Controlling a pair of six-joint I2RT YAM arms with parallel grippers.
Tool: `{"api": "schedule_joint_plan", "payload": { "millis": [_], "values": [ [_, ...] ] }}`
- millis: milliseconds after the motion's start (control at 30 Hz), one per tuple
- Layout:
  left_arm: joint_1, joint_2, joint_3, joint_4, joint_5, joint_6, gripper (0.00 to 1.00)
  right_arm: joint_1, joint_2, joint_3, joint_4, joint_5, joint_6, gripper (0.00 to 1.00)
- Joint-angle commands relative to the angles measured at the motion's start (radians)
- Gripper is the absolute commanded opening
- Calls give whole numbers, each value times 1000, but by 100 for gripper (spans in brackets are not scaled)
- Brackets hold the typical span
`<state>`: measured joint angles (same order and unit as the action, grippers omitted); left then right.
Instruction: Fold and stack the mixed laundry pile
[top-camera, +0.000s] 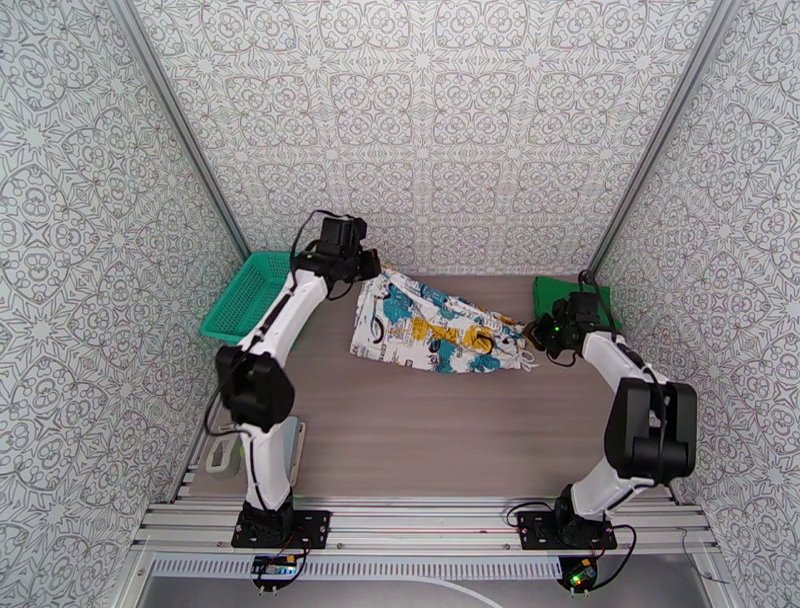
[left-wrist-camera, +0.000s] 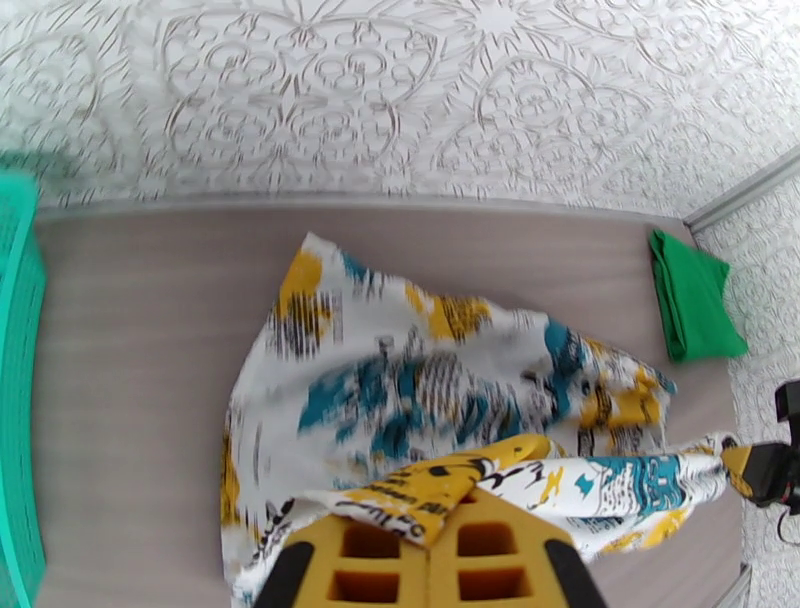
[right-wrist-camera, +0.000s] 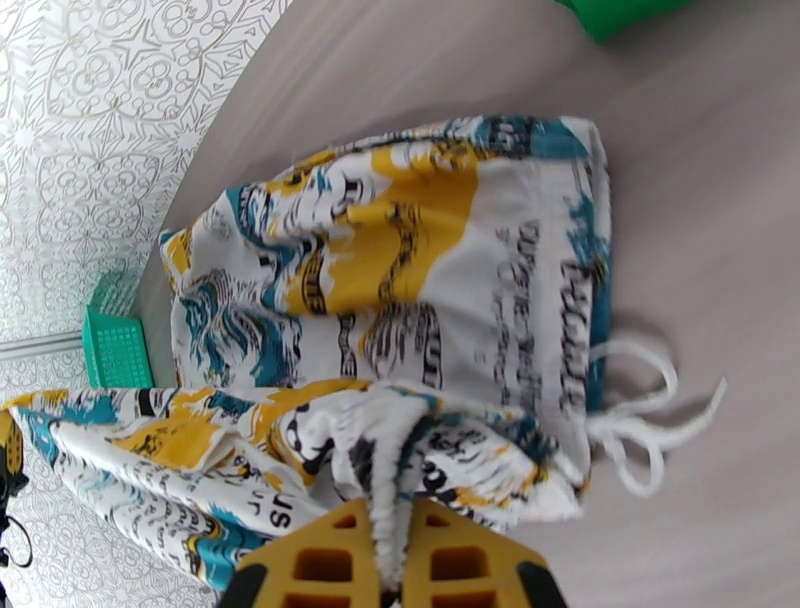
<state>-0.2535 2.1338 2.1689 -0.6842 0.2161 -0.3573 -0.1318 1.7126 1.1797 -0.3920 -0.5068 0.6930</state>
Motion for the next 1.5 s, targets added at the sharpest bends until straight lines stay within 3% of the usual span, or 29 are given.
{"api": "schedule_joint_plan", "payload": {
  "millis": [0, 167, 400, 533, 633, 700, 800, 933, 1100, 1233, 1467],
  "values": [
    [46, 82, 114, 13, -38, 13, 0, -14, 68, 62, 40, 19, 37, 0],
    [57, 238, 246, 34, -30, 4, 0, -21, 161, 132, 60, 5, 65, 0],
    [66, 373, 249, 249, 25, -49, 0, -25, 267, 185, 103, 2, 96, 4],
    [74, 448, 248, 338, 58, -118, 11, -31, 334, 221, 125, 2, 106, 10],
    [80, 487, 247, 374, 69, -149, 29, -35, 378, 254, 149, -25, 108, 22],
    [89, 500, 242, 390, 77, -161, 39, -38, 394, 270, 185, -60, 114, 24],
    [101, 477, 199, 418, 92, -173, 41, -37, 390, 293, 199, -77, 112, 31],
    [117, 376, 96, 476, 94, -167, 53, -40, 334, 307, 170, -74, 75, 45],
    [97, 232, 19, 414, 83, -96, 54, -34, 211, 248, 125, -36, 26, 50],
    [42, 137, -104, 398, 71, -53, 52, 6, 152, 174, 155, -31, 28, 45],
    [-29, 191, -173, 464, 162, -77, 46, 44, 262, 203, 269, -69, 82, 38]
  ]
}}
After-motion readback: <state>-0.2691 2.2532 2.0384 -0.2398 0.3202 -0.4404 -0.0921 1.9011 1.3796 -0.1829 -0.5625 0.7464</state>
